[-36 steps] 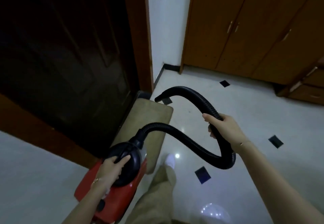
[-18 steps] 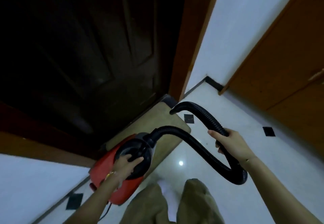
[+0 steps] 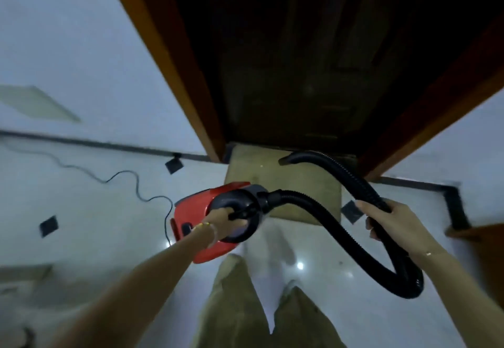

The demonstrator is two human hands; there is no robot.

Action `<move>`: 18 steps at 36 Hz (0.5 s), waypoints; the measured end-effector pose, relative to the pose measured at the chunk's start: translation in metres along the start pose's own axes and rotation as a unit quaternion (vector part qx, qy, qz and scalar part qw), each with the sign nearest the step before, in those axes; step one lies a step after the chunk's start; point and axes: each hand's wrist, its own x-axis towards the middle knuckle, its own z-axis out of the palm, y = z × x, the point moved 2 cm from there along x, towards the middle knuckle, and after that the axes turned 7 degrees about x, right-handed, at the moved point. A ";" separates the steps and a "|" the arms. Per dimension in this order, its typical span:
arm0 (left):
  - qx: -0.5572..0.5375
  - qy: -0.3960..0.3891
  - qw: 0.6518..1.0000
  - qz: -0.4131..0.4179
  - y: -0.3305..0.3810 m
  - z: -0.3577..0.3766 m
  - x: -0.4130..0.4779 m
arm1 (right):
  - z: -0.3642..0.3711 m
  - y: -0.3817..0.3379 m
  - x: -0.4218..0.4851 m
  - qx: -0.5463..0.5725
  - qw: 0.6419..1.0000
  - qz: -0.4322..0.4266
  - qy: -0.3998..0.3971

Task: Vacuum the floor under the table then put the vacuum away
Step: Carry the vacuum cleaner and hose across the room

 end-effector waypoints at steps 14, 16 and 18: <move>0.006 -0.070 0.995 -0.066 -0.094 0.169 -0.161 | 0.030 0.094 -0.103 -0.085 0.988 0.018 -0.125; -0.003 -0.077 0.995 -0.064 -0.115 0.200 -0.179 | 0.041 0.121 -0.123 -0.093 0.987 0.028 -0.129; -0.014 -0.079 0.995 -0.062 -0.138 0.229 -0.194 | 0.053 0.149 -0.146 -0.098 0.986 0.037 -0.127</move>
